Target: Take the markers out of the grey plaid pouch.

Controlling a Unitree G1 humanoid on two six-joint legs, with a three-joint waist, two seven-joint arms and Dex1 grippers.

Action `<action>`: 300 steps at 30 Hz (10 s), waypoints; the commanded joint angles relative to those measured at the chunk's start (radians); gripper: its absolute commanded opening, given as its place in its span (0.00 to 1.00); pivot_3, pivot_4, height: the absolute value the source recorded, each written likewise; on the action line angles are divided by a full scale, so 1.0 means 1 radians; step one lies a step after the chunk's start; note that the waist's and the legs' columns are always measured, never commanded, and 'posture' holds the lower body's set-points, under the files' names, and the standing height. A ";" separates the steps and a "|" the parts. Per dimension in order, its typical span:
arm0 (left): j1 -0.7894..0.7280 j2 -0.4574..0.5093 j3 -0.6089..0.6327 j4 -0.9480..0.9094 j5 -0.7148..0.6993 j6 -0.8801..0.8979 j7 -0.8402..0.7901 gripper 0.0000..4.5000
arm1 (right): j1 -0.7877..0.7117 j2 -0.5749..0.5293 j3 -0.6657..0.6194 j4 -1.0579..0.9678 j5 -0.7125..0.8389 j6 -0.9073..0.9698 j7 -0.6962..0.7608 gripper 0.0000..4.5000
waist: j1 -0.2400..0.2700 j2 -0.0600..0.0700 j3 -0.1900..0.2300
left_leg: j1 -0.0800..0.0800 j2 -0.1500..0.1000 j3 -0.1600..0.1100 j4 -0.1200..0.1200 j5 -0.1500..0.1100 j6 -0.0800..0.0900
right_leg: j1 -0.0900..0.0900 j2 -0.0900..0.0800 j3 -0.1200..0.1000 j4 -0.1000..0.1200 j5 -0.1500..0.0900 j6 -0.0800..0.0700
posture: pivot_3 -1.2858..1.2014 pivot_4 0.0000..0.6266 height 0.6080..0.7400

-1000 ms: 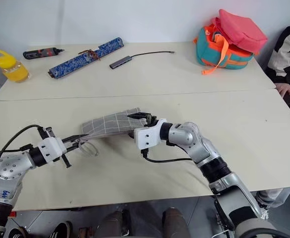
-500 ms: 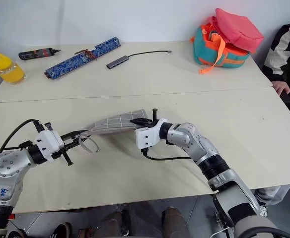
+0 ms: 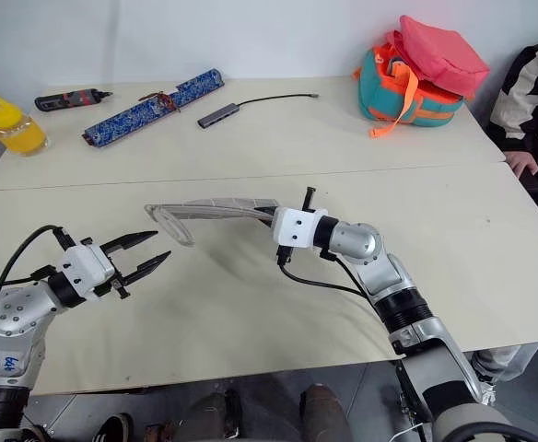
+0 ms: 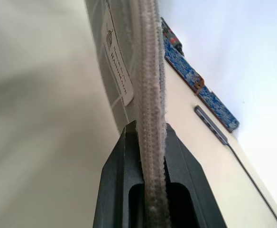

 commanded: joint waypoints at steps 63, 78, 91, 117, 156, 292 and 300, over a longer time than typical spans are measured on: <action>-0.066 -0.061 -0.031 -0.008 0.171 -0.126 0.064 0.00 | 0.096 -0.098 -0.152 -0.324 0.483 0.494 0.289 0.73 | 0.008 0.000 0.000 | 0.000 0.004 -0.001 0.001 0.000 0.000 | 0.000 0.001 0.001 0.001 0.000 0.000 | 0.52 0.24 1.00; -0.091 -0.158 -0.182 0.060 0.326 -0.160 0.180 0.00 | 0.283 -0.089 -0.029 -0.759 0.687 1.029 0.168 0.73 | 0.035 -0.001 -0.001 | 0.000 0.002 0.000 0.002 -0.001 0.002 | 0.000 0.000 0.002 -0.001 0.000 0.000 | 0.52 0.24 1.00; -0.096 -0.165 -0.222 0.037 0.357 -0.148 0.221 0.00 | 0.238 0.058 0.038 -0.631 0.532 0.957 0.093 0.53 | 0.039 -0.002 -0.001 | 0.000 0.000 0.000 0.002 -0.001 0.002 | 0.000 0.001 0.001 -0.001 0.000 0.000 | 0.52 0.24 1.00; 0.018 -0.010 -0.049 0.043 -0.070 -0.154 -0.115 0.00 | 0.141 -0.226 -0.141 -0.270 0.403 0.693 0.290 0.01 | 0.040 -0.001 -0.001 | 0.000 -0.001 0.001 0.001 -0.002 0.002 | 0.001 0.001 0.001 -0.007 0.000 0.000 | 0.52 0.24 1.00; -0.013 -0.112 -0.104 -0.005 -0.009 -0.079 -0.090 0.00 | 0.133 -0.149 -0.101 -0.666 0.489 0.769 0.332 0.00 | 0.030 -0.001 -0.001 | 0.000 0.000 0.002 0.003 -0.003 0.003 | 0.002 0.001 0.001 -0.007 0.001 0.000 | 0.52 0.24 1.00; -0.143 -0.199 -0.088 -0.013 0.026 0.265 0.055 0.00 | -0.159 -0.219 -0.124 -0.479 0.314 0.551 0.476 0.09 | 0.028 -0.001 0.000 | 0.000 0.001 0.001 0.008 -0.004 0.003 | 0.002 0.001 0.002 -0.002 0.001 0.000 | 0.52 0.24 1.00; -0.140 -0.181 -0.030 0.030 -0.011 0.261 0.060 0.00 | -0.208 -0.176 -0.265 -0.396 0.367 0.552 0.306 0.09 | 0.029 -0.001 0.000 | 0.000 0.001 0.001 0.007 -0.004 0.003 | 0.002 0.001 0.002 -0.002 0.001 0.000 | 0.52 0.24 1.00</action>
